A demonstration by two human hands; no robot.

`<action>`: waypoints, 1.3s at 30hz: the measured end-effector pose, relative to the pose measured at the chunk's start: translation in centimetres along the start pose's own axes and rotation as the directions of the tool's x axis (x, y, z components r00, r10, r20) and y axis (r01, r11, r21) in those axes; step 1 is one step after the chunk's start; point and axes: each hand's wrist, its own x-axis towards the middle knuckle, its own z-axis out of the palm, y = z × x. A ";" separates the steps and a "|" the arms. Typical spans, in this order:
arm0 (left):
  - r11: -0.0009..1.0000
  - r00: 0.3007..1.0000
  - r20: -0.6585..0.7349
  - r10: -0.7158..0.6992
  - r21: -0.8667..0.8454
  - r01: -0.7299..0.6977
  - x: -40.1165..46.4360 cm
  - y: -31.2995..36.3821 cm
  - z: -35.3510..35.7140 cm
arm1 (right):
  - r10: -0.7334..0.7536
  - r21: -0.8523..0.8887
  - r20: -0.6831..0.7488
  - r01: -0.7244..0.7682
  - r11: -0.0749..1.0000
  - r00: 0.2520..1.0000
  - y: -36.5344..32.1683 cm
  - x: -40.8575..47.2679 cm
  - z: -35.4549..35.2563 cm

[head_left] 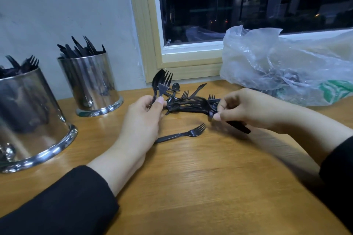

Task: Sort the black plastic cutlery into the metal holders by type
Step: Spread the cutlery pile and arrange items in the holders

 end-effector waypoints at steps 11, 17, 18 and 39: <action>0.982 0.979 0.201 -0.013 -0.182 0.050 -1.8 1.3 1.8 | -0.054 0.729 -0.105 0.114 0.675 0.993 -3.3 0.8 5.9; 0.983 0.970 0.242 -0.034 -0.165 0.076 -2.5 1.1 2.2 | -0.074 0.511 -0.281 0.215 0.832 0.957 -3.5 0.7 6.6; 0.982 0.968 0.248 -0.041 -0.171 0.085 -2.5 1.2 2.2 | -0.081 0.488 -0.274 0.211 0.847 0.958 -3.6 0.5 6.5; 0.983 0.949 0.294 -0.112 -0.104 0.149 -2.3 1.1 1.8 | -0.060 0.442 -0.494 0.310 0.842 0.868 -2.8 1.1 5.2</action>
